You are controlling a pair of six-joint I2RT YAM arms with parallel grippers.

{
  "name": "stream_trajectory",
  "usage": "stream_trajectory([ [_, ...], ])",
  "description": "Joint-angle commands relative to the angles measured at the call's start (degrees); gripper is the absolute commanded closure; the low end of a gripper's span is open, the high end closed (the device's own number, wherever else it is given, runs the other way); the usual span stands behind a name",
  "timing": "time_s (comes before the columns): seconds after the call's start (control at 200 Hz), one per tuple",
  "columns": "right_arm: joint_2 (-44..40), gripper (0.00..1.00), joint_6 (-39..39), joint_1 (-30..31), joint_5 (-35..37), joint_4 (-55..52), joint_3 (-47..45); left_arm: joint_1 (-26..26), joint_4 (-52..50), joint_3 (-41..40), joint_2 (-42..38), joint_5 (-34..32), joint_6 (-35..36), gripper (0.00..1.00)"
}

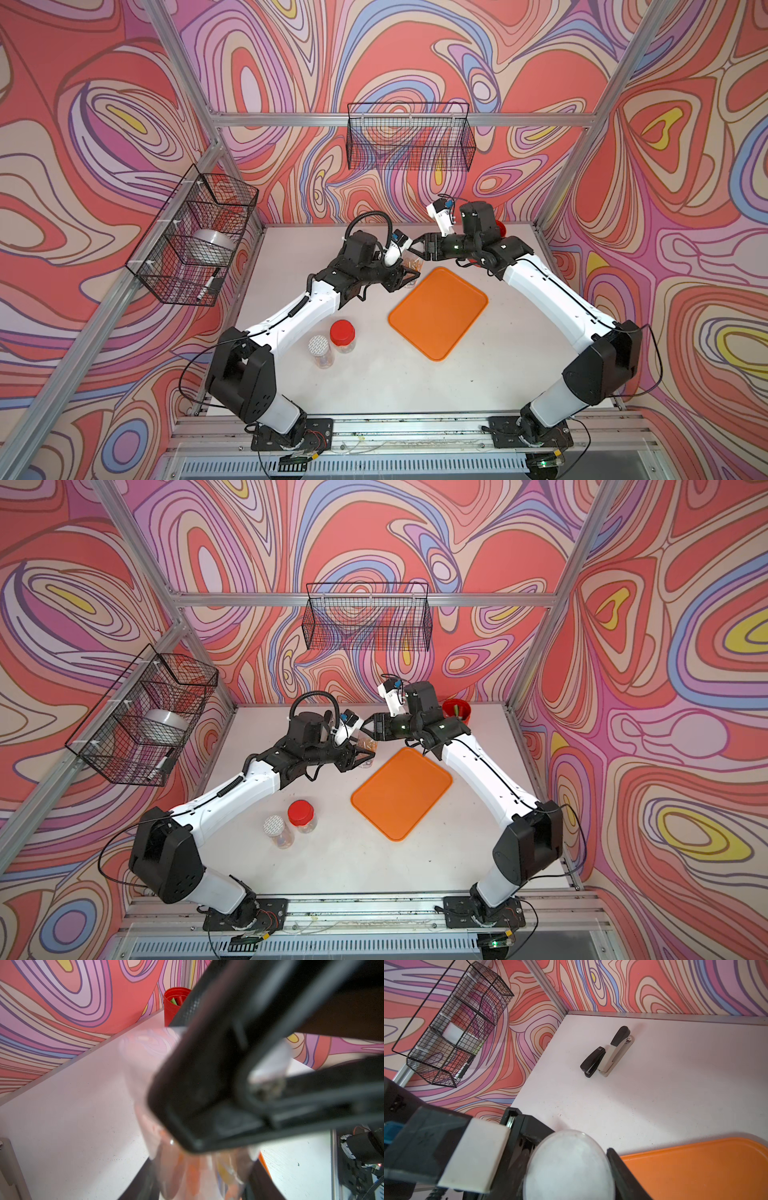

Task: Pour the candies out of the jar
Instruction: Unscrew the lid from the jar.

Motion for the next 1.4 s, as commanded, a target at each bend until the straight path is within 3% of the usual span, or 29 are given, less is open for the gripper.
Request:
stream_trajectory([
  [0.0,-0.1,0.59,3.9,-0.3,-8.0,2.8,2.0,-0.3,-0.1,-0.4,-0.3,0.0,2.1,1.0],
  [0.311,-1.0,0.63,4.5,-1.2,-9.9,5.0,-0.5,-0.2,1.2,-1.5,-1.1,0.0,2.2,1.0],
  [0.441,-2.4,0.65,-3.0,-1.1,-16.3,6.8,-3.4,0.0,2.4,-2.2,-1.9,2.9,2.1,1.0],
  [0.536,-3.5,0.66,-9.8,-1.1,-21.0,7.3,-5.2,0.5,2.7,-2.0,-2.3,9.3,2.1,1.0],
  [0.671,-3.3,0.69,-18.3,-1.3,-22.3,1.9,-3.7,1.1,2.4,-1.5,-3.1,16.3,2.3,1.0],
  [0.836,-3.1,0.68,-23.4,-1.8,-23.2,-3.2,-1.6,1.2,-0.2,-0.9,-3.7,18.8,4.2,1.0],
  [1.182,-2.8,0.63,-21.1,-2.3,-18.6,-2.5,-1.2,1.2,-0.6,-0.7,-3.5,16.0,4.1,1.0],
  [1.327,-3.2,0.69,-19.1,-2.3,-13.8,-1.5,-1.7,1.1,0.0,-1.0,-3.4,14.1,3.4,1.0],
  [1.392,-3.2,0.66,-18.2,-2.3,-13.0,-1.1,-2.2,1.2,0.5,-1.2,-3.5,13.4,3.0,1.0],
])
